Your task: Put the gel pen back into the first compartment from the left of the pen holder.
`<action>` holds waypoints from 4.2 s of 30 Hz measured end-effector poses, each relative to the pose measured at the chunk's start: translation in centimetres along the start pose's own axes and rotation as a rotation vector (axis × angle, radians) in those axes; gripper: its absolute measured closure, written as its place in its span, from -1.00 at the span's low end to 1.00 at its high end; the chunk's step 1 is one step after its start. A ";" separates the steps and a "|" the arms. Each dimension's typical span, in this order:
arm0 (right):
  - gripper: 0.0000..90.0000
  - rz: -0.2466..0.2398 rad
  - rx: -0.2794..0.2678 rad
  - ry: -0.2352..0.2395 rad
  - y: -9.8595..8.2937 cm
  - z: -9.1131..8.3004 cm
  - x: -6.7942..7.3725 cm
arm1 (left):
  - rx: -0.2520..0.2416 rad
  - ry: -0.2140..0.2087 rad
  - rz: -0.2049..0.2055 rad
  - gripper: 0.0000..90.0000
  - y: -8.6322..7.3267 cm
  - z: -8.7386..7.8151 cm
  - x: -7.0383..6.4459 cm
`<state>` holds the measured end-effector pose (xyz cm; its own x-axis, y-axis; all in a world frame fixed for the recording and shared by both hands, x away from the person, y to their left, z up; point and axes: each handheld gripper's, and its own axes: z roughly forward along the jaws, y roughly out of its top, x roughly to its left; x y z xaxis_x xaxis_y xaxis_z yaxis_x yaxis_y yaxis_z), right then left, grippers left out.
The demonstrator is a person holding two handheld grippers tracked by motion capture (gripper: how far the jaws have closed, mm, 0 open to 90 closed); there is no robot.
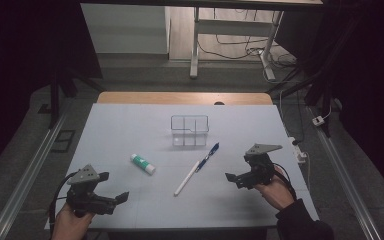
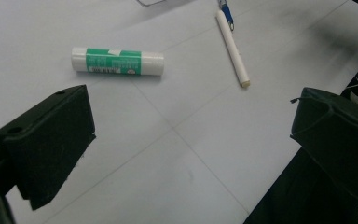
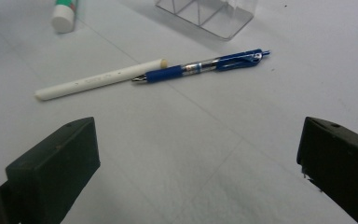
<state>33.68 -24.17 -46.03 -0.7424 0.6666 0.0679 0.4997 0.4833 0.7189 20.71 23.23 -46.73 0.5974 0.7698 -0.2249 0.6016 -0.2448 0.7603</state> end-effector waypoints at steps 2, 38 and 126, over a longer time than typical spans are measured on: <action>-1.00 -0.007 0.009 -0.011 0.3 0.5 -0.2 | 0.004 0.004 -0.006 -1.00 -0.3 -0.2 0.0; -0.17 -0.071 0.123 -0.029 5.5 9.1 -3.6 | 0.050 0.061 -0.052 -1.00 -2.8 -1.8 0.5; 0.24 -0.100 0.237 0.060 2.7 5.7 -2.9 | 0.059 0.068 -0.057 -1.00 -2.6 -1.5 0.6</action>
<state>39.69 -21.55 -48.23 -0.8149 0.5774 0.0503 0.5078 0.6694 0.5423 18.67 25.20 -47.89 0.5251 0.8210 -0.2238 0.6652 -0.2320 0.7097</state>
